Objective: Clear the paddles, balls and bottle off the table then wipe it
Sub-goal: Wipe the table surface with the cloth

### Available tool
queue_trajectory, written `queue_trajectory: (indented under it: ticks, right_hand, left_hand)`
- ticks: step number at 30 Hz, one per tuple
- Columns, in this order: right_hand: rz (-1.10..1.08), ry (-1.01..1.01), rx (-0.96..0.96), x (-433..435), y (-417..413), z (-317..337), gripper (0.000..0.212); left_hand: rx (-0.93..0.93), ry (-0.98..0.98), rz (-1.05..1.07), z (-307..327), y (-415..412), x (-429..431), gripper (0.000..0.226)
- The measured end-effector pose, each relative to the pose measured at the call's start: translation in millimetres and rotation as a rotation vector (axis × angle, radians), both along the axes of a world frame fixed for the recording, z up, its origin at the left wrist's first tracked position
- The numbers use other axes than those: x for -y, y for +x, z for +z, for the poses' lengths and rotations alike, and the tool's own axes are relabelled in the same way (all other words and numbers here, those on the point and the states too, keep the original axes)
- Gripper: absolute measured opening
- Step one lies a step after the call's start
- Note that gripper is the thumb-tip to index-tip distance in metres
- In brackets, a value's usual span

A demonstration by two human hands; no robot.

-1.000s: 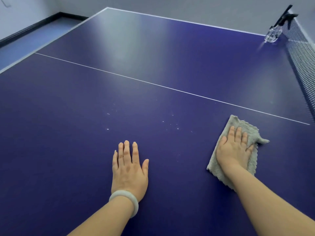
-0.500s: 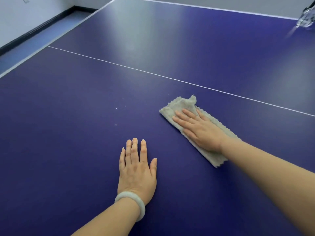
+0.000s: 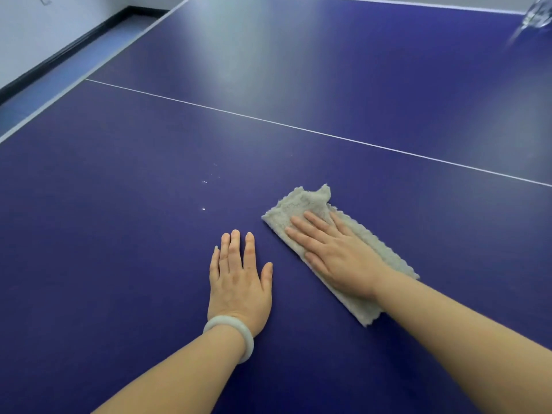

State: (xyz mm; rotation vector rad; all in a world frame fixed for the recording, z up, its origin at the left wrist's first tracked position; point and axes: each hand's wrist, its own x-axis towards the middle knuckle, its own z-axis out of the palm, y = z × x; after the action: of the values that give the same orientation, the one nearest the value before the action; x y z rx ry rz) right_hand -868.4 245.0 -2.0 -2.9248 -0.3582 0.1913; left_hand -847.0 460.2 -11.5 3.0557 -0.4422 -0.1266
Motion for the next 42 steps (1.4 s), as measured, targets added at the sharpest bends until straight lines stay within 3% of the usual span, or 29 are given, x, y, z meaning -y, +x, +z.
queue_trajectory:
  ticks: [2, 6, 8, 10, 13, 14, 15, 19, 21, 25, 30, 35, 37, 40, 42]
  right_hand:
    - [-0.104, -0.036, 0.018, 34, -24, -7, 0.055]
    - [-0.802, -0.067, -0.006, 93, -37, -10, 0.055]
    - [-0.952, -0.043, 0.012, 69, -32, -6, 0.055]
    - [-0.808, -0.051, 0.041, 24, -32, -6, 0.055]
    - [-0.417, -0.056, 0.035, -38, -64, -10, 0.056]
    - [-0.39, -0.061, 0.026, -40, -77, -11, 0.056]
    - [-0.453, -0.069, 0.011, -35, -91, -12, 0.057]
    - [-1.071, -0.041, -0.023, -19, -151, -11, 0.065]
    - [-1.18, -0.073, -0.041, -54, -157, -7, 0.068]
    - [-1.079, -0.086, -0.041, -125, -108, -7, 0.062]
    - [-1.045, -0.089, -0.03, -143, -50, -14, 0.061]
    - [-1.04, -0.084, -0.018, -143, -47, -14, 0.061]
    - [-1.052, -0.07, -0.013, -143, -47, -14, 0.06]
    - [-1.065, -0.074, 0.007, -145, -47, -13, 0.059]
    - [-1.072, -0.087, 0.01, -145, -47, -14, 0.059]
  left_hand:
    - [0.005, 0.0, 0.001, -1, 0, 0, 0.072]
    - [0.008, 0.002, -0.007, -2, -1, -2, 0.073]
    - [0.011, -0.001, -0.008, -2, -1, -2, 0.072]
    - [0.011, -0.008, -0.013, -1, -1, -2, 0.071]
    - [0.014, -0.01, -0.023, -1, 0, -2, 0.069]
    - [0.013, -0.011, -0.026, -2, 0, -2, 0.069]
    - [0.01, -0.012, -0.028, -2, 0, -2, 0.068]
    - [0.003, -0.014, -0.036, -4, 0, -3, 0.067]
    - [-0.005, -0.007, -0.047, -4, 0, -4, 0.067]
    - [-0.005, -0.027, -0.06, -5, 1, -5, 0.067]
    - [-0.054, -0.102, -0.084, 1, 0, -8, 0.066]
    - [-0.21, -0.438, -0.241, 16, 11, -39, 0.057]
    - [-0.189, -0.524, -0.315, 21, 22, -78, 0.054]
    - [-0.059, -0.33, -0.284, 19, 56, -146, 0.057]
    - [-0.077, -0.185, -0.193, 16, 78, -181, 0.062]
